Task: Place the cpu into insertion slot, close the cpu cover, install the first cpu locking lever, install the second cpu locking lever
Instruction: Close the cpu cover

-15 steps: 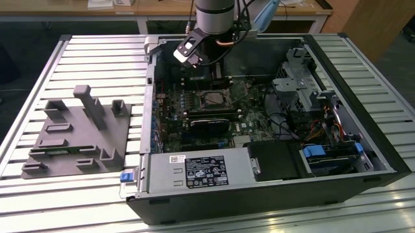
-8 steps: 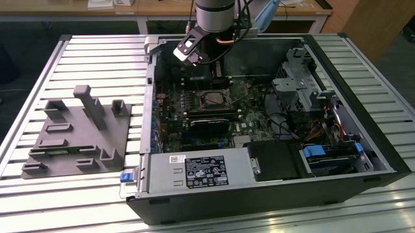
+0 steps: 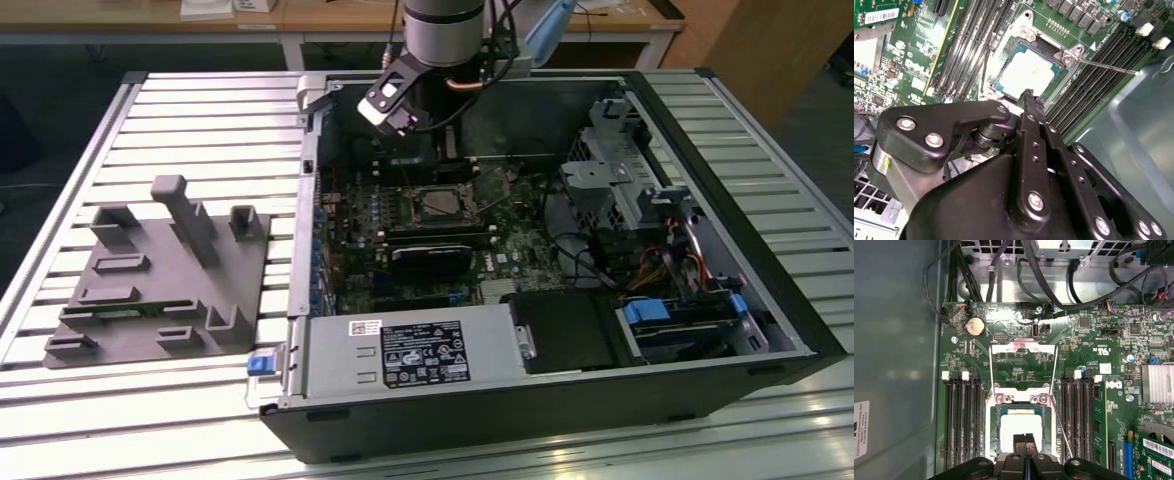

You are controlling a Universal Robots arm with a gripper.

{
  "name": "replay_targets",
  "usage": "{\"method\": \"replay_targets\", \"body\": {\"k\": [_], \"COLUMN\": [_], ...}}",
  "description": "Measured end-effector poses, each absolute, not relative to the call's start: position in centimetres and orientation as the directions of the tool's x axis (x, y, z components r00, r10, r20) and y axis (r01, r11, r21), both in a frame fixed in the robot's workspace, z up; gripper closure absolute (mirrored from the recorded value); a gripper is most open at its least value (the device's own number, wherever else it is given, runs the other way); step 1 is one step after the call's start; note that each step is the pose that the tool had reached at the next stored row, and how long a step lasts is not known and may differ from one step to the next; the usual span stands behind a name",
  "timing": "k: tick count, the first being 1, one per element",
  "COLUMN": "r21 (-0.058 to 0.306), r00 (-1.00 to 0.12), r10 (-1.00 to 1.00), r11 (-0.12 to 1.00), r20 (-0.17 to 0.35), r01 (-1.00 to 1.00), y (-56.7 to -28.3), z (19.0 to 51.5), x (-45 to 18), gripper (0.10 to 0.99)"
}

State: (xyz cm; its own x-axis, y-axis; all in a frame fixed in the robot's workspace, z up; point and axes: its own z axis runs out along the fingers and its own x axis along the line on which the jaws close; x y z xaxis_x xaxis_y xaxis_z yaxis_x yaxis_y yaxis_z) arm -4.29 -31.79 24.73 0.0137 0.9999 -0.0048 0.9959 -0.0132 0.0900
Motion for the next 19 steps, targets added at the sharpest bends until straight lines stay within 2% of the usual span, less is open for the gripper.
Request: {"method": "replay_targets", "body": {"k": [19], "r21": [0.09], "r00": [0.014], "r10": [1.0], "r11": [-0.013], "r20": [-0.005], "r01": [0.996], "y": [-31.8], "z": [24.7], "x": [-3.0], "gripper": [0.98]}}
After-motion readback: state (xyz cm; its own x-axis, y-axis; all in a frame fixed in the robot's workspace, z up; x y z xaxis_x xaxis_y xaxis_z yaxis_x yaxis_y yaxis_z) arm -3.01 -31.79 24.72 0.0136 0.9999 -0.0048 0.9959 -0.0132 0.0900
